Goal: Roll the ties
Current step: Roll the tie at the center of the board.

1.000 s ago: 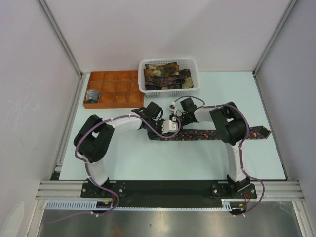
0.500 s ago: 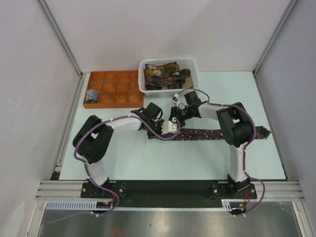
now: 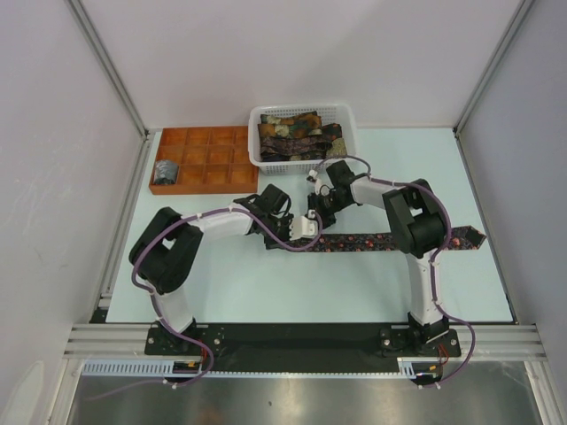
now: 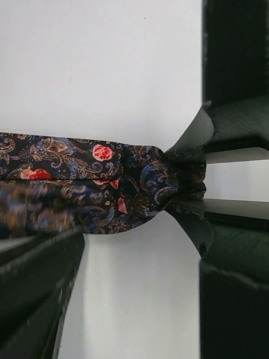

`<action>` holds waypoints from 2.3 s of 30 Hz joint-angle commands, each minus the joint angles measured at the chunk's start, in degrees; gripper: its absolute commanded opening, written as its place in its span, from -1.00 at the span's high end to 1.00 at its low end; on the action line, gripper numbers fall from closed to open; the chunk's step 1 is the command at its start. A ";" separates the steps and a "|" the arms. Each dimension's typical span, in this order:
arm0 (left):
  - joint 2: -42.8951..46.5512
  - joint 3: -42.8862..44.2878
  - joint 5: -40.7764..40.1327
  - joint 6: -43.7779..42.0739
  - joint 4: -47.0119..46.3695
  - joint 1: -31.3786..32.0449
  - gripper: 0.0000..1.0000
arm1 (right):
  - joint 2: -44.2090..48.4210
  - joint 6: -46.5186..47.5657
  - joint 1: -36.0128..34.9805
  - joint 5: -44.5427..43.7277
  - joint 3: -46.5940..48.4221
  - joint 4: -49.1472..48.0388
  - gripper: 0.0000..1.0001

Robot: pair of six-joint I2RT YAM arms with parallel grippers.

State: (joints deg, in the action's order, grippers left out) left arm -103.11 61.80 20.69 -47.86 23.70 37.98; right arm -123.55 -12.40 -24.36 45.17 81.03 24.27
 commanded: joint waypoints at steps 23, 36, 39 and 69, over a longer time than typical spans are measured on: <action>-0.25 -0.98 -1.26 1.01 6.53 -0.80 0.67 | 3.48 7.68 0.54 8.87 -0.43 6.33 0.44; -0.34 -1.51 -1.09 1.01 5.39 -0.80 0.67 | 9.11 -11.67 -0.86 12.93 -10.45 -16.52 0.18; -0.25 -1.68 -1.00 1.10 5.39 -0.80 0.67 | 10.25 -13.61 -0.43 9.95 -12.65 -19.26 0.14; 8.98 -8.89 4.18 9.80 -6.21 -6.51 0.67 | 2.26 17.93 -5.70 -12.29 -7.56 5.87 0.88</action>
State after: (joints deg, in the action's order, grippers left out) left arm -96.79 53.54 25.56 -38.83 17.61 33.85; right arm -117.86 0.10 -28.77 43.18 73.91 27.46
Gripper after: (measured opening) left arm 0.291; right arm 0.069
